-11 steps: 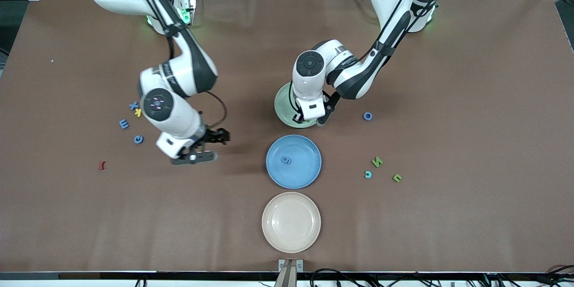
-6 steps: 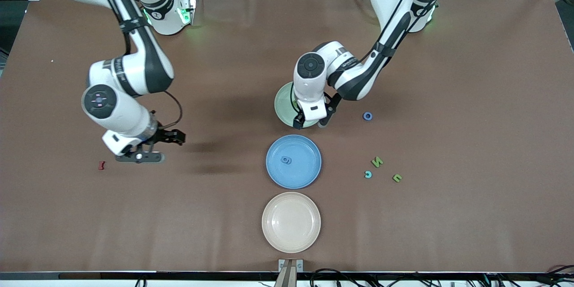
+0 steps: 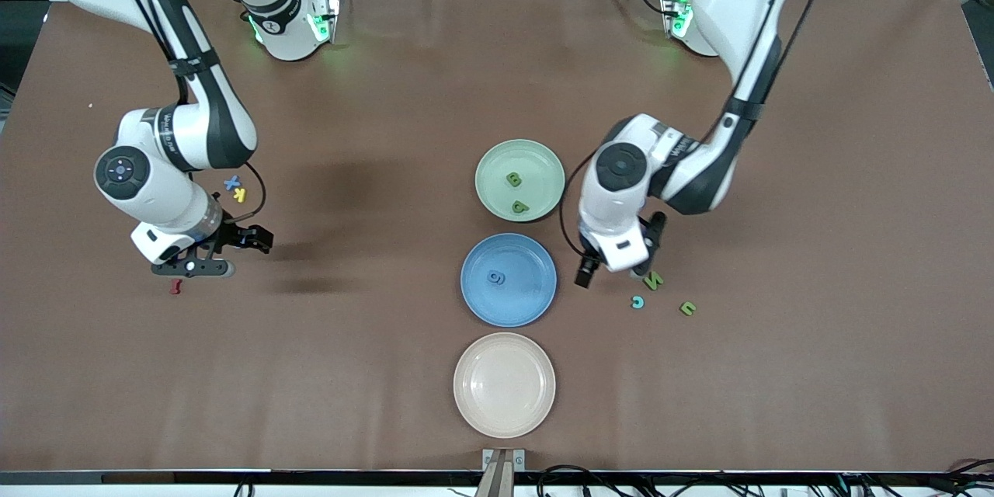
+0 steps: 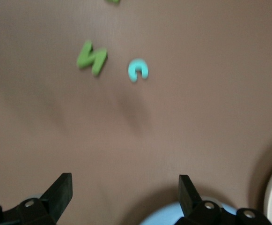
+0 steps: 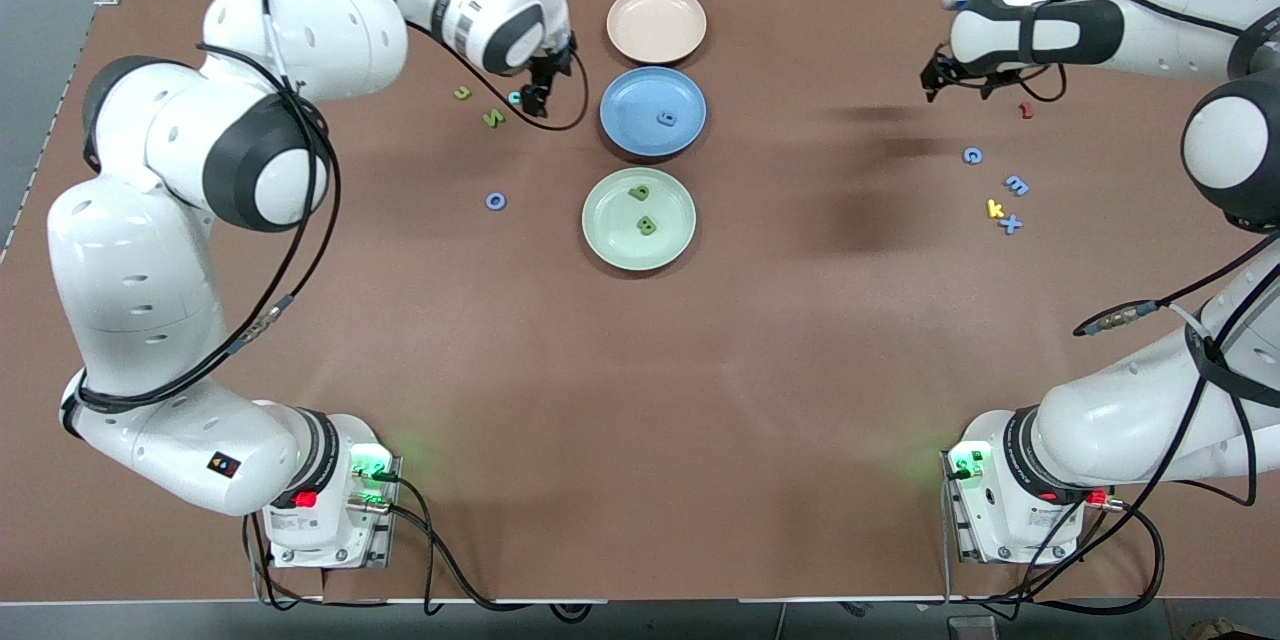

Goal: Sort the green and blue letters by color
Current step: 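Grasp the blue c with the right gripper while the left gripper reaches green u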

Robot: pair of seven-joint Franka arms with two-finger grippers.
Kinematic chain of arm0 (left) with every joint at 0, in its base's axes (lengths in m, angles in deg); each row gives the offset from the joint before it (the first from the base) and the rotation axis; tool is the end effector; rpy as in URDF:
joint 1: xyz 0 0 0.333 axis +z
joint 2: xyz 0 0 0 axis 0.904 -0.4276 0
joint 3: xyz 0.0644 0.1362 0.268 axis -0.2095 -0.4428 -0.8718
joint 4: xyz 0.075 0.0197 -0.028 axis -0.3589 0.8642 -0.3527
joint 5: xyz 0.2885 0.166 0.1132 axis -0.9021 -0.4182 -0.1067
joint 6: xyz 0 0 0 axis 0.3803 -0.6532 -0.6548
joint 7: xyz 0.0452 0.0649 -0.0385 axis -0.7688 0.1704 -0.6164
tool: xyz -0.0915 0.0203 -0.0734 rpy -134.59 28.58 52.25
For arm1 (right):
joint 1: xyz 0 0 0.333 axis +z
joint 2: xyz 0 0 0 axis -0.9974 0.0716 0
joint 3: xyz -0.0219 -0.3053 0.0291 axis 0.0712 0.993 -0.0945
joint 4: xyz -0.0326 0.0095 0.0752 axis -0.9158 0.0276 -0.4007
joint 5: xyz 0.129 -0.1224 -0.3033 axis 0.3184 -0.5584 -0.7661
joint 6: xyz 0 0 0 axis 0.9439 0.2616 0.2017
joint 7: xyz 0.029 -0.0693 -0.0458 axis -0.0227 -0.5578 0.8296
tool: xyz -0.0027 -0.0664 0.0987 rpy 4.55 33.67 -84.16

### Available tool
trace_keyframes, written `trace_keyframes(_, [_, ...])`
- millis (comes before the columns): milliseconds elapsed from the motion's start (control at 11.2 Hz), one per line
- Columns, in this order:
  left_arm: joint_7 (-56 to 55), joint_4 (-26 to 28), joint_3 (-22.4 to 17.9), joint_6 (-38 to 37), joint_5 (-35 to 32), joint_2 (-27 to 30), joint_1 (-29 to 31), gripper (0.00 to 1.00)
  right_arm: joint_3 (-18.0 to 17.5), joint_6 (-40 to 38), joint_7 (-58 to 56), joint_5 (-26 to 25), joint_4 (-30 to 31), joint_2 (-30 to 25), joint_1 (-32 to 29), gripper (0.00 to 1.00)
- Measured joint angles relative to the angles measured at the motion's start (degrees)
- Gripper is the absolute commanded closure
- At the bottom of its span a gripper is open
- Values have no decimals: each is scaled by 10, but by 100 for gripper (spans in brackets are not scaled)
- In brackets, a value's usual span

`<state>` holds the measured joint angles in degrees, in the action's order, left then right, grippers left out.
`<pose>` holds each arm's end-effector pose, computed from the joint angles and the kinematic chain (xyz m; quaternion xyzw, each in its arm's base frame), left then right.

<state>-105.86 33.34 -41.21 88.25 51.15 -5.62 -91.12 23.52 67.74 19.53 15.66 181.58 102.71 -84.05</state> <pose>0.5650 -0.3303 0.2681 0.8439 0.5331 0.0577 0.0184 0.5578 0.0189 0.2886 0.9996 0.0028 0.0133 0.0258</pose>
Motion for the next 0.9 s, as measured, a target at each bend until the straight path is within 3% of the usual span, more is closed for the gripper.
trace_keyframes(269, [83,0,-1,0,0,-3,58,0,0,45,-35,0,31,15,-37,0])
trace_keyframes(896, [311,0,-2,-2,0,-27,171,0,0,126,-35,1,64,74,-60,0])
